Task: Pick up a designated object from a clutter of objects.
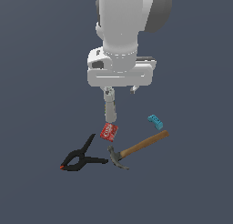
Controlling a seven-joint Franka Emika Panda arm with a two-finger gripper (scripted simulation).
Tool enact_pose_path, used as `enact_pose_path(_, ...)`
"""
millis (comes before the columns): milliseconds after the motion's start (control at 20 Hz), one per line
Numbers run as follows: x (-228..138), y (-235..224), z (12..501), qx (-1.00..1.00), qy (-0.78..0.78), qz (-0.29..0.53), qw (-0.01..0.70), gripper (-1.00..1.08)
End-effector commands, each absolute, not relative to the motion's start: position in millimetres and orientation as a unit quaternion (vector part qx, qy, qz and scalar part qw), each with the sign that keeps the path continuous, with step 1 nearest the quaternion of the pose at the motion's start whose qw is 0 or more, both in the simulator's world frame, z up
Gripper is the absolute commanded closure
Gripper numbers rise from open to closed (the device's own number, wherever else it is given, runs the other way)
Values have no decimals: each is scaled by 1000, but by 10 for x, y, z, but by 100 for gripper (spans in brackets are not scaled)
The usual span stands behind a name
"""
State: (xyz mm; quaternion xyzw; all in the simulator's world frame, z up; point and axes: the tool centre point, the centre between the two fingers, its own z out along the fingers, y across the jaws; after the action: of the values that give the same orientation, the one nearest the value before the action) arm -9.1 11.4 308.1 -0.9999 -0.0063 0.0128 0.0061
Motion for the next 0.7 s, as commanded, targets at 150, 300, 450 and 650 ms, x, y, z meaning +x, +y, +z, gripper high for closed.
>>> enact_pose_path(150,-85,156,3106,-1000,-12,11,6,-92)
enact_pose_path(300,-71,271,3182,-1000,-28,7,4,-92)
enact_pose_path(450,-66,346,3244,-999,-38,5,3,-92)
enact_pose_path(650,-67,343,3238,-999,-38,5,3,-92)
